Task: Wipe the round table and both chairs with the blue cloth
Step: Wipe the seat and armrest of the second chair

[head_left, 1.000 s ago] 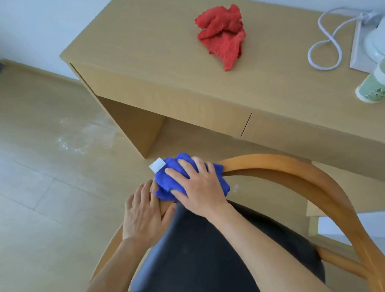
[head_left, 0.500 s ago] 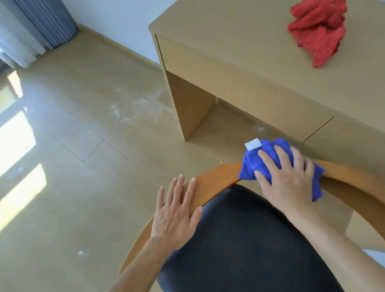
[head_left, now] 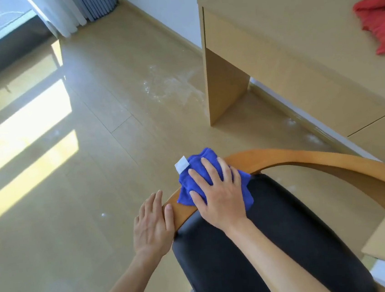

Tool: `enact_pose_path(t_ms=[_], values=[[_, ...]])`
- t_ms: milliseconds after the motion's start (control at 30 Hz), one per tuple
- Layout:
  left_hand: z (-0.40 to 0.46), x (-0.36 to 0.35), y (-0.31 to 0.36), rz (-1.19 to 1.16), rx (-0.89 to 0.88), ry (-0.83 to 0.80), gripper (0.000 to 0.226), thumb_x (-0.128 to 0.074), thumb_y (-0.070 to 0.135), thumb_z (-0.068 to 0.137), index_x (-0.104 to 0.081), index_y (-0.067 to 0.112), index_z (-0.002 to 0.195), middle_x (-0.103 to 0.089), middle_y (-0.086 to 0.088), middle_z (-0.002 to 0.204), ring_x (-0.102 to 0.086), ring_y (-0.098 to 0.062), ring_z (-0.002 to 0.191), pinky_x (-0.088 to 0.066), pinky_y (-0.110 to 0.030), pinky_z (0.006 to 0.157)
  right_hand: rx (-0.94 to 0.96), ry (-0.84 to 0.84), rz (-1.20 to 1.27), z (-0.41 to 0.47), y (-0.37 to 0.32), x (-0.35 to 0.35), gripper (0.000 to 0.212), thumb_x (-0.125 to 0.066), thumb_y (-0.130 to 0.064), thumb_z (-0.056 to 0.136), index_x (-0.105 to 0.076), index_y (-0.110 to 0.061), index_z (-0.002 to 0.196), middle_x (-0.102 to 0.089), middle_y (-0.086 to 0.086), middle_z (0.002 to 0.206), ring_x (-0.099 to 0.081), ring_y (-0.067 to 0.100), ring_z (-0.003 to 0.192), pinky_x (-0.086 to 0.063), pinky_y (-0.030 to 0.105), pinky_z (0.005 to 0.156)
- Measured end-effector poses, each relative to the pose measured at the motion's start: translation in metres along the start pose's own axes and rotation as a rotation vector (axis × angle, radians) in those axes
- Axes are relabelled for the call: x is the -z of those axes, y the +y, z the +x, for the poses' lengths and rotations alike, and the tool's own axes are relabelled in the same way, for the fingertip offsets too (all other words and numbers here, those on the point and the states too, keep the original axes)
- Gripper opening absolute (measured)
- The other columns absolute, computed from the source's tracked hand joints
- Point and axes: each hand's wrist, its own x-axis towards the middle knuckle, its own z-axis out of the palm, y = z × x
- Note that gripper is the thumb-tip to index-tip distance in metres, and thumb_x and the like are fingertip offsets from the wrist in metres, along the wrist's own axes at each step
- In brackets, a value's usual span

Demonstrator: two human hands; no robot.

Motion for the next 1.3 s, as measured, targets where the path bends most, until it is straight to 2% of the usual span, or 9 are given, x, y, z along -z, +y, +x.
enact_pose_path(t_ms=[200,400,500,600,800,967,1100,1167,1300], values=[[-0.002,0.002,0.0,-0.014,0.018,0.004,0.052,-0.027,0.042,0.099,-0.032,0.023,0.147,-0.037,0.004,0.15,-0.032,-0.016,0.137,-0.027,-0.033,0.109,0.297,0.021,-0.056,0.001,0.031,0.002,0.042,-0.055,-0.045,0.09,-0.061,-0.029,0.129,-0.053,0.007,0.14,-0.052,0.038,0.122,-0.043,0.052,0.093],[-0.003,-0.003,-0.014,-0.19,0.009,0.038,0.05,-0.025,0.04,0.1,-0.034,0.021,0.146,-0.038,0.005,0.149,-0.03,-0.012,0.137,-0.023,-0.03,0.112,-0.327,0.06,-0.151,0.027,0.121,0.025,0.053,-0.039,-0.051,0.089,-0.06,-0.021,0.127,-0.053,0.013,0.132,-0.047,0.045,0.111,-0.039,0.058,0.089],[-0.009,-0.009,-0.027,-0.458,0.227,0.091,0.049,-0.023,0.04,0.101,-0.038,0.021,0.143,-0.041,0.004,0.147,-0.032,-0.013,0.136,-0.023,-0.032,0.112,-0.378,0.088,-0.131,0.027,0.098,0.018,0.051,-0.037,-0.048,0.092,-0.058,-0.019,0.128,-0.051,0.014,0.132,-0.043,0.045,0.115,-0.036,0.058,0.091],[-0.01,-0.013,-0.028,-0.765,0.613,0.163,0.05,-0.019,0.042,0.101,-0.046,0.02,0.137,-0.048,0.0,0.141,-0.04,-0.02,0.13,-0.027,-0.033,0.105,-0.235,0.106,-0.094,0.014,0.043,0.004,0.045,-0.045,-0.044,0.093,-0.057,-0.021,0.129,-0.048,0.011,0.139,-0.042,0.042,0.121,-0.035,0.055,0.094],[-0.006,-0.012,-0.027,-0.987,0.672,0.177,0.046,-0.029,0.047,0.098,-0.057,0.023,0.125,-0.059,0.0,0.13,-0.053,-0.02,0.12,-0.041,-0.039,0.103,0.074,0.022,0.052,-0.034,-0.077,-0.023,0.043,-0.054,-0.045,0.088,-0.059,-0.028,0.127,-0.048,0.006,0.143,-0.04,0.038,0.127,-0.033,0.056,0.102],[-0.008,0.0,-0.028,-1.372,0.794,-0.016,0.053,-0.03,0.056,0.092,-0.072,0.024,0.084,-0.076,-0.002,0.082,-0.07,-0.022,0.077,-0.051,-0.032,0.061,0.339,-0.031,0.085,-0.05,-0.087,-0.026,0.038,-0.059,-0.044,0.087,-0.063,-0.03,0.122,-0.054,0.004,0.138,-0.05,0.036,0.125,-0.04,0.055,0.099],[-0.007,0.007,-0.019,-1.021,0.598,0.025,0.033,-0.035,0.042,0.098,-0.065,0.032,0.105,-0.069,0.006,0.107,-0.059,-0.024,0.109,-0.047,-0.044,0.093,0.404,-0.031,0.061,-0.026,-0.037,-0.013,0.038,-0.058,-0.046,0.088,-0.064,-0.032,0.123,-0.055,0.005,0.138,-0.053,0.035,0.122,-0.041,0.051,0.098],[-0.003,0.005,-0.02,-0.683,0.423,0.016,0.037,-0.038,0.034,0.1,-0.051,0.021,0.132,-0.053,-0.002,0.136,-0.044,-0.024,0.128,-0.032,-0.04,0.106,0.28,-0.017,0.036,-0.011,0.0,-0.003,0.039,-0.059,-0.046,0.088,-0.064,-0.03,0.123,-0.054,0.006,0.138,-0.053,0.037,0.12,-0.042,0.051,0.096],[0.012,0.007,-0.002,-0.327,0.216,-0.046,0.041,-0.038,0.026,0.099,-0.042,0.016,0.139,-0.047,-0.012,0.139,-0.037,-0.031,0.131,-0.026,-0.048,0.109,-0.059,-0.035,-0.127,0.011,0.095,0.031,0.044,-0.059,-0.045,0.086,-0.063,-0.026,0.126,-0.053,0.009,0.138,-0.053,0.038,0.116,-0.044,0.051,0.093]])
